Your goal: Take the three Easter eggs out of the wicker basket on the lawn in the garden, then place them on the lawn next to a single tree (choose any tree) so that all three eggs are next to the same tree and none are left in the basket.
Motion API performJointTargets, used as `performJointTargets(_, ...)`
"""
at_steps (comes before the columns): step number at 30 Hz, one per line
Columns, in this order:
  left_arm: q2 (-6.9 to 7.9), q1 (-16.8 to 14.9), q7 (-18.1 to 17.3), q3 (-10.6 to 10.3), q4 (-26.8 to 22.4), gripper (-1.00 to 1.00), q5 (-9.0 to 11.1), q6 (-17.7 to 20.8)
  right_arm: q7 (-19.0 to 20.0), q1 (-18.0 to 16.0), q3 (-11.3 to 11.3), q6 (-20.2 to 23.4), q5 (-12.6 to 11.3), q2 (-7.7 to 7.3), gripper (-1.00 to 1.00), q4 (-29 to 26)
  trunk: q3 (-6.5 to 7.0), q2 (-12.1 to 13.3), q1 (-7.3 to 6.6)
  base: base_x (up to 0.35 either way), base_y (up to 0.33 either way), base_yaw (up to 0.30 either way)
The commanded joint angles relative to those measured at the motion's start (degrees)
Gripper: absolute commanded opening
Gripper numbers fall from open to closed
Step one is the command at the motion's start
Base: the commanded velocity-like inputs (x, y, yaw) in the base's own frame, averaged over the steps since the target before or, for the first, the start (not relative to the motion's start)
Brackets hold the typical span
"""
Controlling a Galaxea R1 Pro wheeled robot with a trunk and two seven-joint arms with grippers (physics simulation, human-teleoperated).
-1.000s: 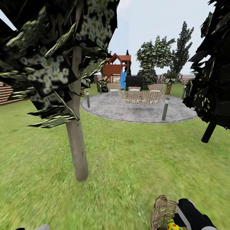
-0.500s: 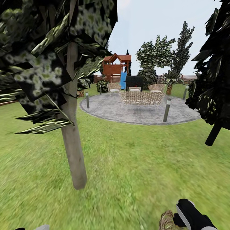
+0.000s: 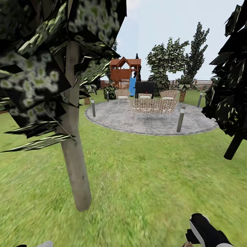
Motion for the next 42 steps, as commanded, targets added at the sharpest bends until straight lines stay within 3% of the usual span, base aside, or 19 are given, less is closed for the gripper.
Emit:
performJointTargets(1, -0.03, -0.02, -0.15, 0.2, -0.05, 1.0, -0.07, 0.29, -0.15, -0.02, 0.18, 0.32, -0.1, -0.03, 1.0, -0.09, -0.06, -0.03, 0.0, 0.017, 0.0, 0.0)
performJointTargets(15, -0.28, -0.02, -0.13, 0.19, -0.03, 1.0, -0.08, 0.23, -0.12, -0.02, 0.18, 0.39, -0.23, -0.03, 1.0, -0.09, -0.06, -0.03, 0.0, 0.002, 0.0, 0.0)
performJointTargets(42, -0.92, -0.02, -0.13, 0.1, 0.19, 1.0, -0.08, 0.29, -0.12, -0.02, 0.18, 0.39, -0.3, -0.03, 1.0, -0.11, -4.91, -10.86, 5.93, 0.0, 0.0, 0.0)
